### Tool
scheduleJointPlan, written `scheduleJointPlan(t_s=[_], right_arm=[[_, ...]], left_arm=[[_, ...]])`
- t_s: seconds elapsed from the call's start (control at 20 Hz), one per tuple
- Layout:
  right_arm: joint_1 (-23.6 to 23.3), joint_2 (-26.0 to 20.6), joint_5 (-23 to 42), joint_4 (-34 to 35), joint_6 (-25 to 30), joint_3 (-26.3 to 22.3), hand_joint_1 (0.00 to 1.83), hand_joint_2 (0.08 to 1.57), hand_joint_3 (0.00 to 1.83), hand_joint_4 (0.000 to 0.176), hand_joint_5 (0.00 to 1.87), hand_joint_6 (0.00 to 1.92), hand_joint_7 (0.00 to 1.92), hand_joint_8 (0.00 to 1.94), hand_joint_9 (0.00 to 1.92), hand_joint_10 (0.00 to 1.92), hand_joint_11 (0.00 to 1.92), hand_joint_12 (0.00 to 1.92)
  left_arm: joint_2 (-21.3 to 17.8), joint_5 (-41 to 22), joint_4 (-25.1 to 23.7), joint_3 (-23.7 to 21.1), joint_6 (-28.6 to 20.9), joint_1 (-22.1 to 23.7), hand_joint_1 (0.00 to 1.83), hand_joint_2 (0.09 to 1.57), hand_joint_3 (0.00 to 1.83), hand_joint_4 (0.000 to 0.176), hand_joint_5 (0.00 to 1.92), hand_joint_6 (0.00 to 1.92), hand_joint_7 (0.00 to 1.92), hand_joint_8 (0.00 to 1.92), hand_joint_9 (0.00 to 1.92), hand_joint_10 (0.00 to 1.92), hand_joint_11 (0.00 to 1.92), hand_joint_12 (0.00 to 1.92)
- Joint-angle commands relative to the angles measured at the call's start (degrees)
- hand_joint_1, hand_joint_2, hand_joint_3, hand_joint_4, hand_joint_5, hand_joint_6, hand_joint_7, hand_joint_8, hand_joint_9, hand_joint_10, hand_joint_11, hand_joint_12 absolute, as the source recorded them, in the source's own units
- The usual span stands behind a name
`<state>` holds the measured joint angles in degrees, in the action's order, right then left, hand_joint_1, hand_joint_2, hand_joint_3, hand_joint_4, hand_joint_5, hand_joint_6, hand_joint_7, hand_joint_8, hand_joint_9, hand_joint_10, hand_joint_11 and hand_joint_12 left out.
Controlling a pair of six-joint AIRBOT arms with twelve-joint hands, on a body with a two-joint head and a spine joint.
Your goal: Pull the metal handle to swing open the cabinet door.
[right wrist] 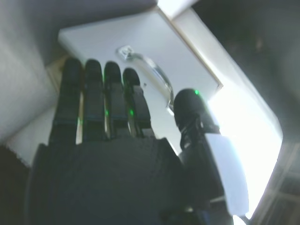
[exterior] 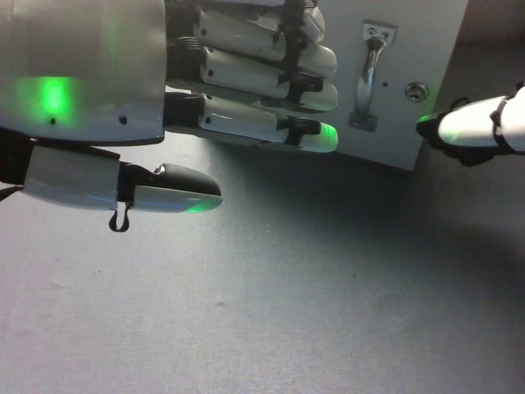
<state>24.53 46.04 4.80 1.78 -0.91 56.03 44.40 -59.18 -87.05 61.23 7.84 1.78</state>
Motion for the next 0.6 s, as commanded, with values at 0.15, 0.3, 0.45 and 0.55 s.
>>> scheduleJointPlan(t_s=[0.15, 0.3, 0.45, 0.55], right_arm=[[-0.4, -1.7, 5.8, -2.4, 0.2, -0.1, 0.00, 1.57, 0.07, 0.000, 0.27, 0.00, 0.28, 0.00, 0.25, 0.00, 0.00, 0.69], [-0.4, -2.2, 5.9, -8.3, -0.5, -0.3, 0.00, 1.57, 0.07, 0.000, 0.26, 0.00, 0.28, 0.00, 0.26, 0.00, 0.00, 0.71], [-0.4, -2.2, 6.1, -11.7, -0.5, -0.1, 0.00, 1.57, 0.07, 0.000, 0.27, 0.00, 0.29, 0.00, 0.26, 0.00, 0.00, 0.72], [-0.4, -2.1, 6.6, -15.0, -0.5, 0.4, 0.00, 1.57, 0.06, 0.000, 0.29, 0.01, 0.30, 0.00, 0.27, 0.00, 0.00, 0.74]], left_arm=[[-0.5, -1.3, 5.3, -0.2, 0.4, 0.4, 0.00, 1.57, 0.06, 0.000, 0.40, 0.00, 0.41, 0.00, 0.37, 0.00, 0.00, 0.85], [-0.5, -1.3, 5.3, -0.2, 0.4, 0.4, 0.00, 1.57, 0.07, 0.000, 0.41, 0.00, 0.42, 0.00, 0.37, 0.00, 0.00, 0.84], [-0.5, -1.3, 5.3, -0.2, 0.4, 0.4, 0.00, 1.57, 0.06, 0.000, 0.41, 0.00, 0.42, 0.00, 0.38, 0.00, 0.00, 0.83], [-0.5, -1.3, 5.3, -0.2, 0.4, 0.4, 0.00, 1.57, 0.06, 0.000, 0.41, 0.00, 0.42, 0.00, 0.38, 0.00, 0.01, 0.84]])
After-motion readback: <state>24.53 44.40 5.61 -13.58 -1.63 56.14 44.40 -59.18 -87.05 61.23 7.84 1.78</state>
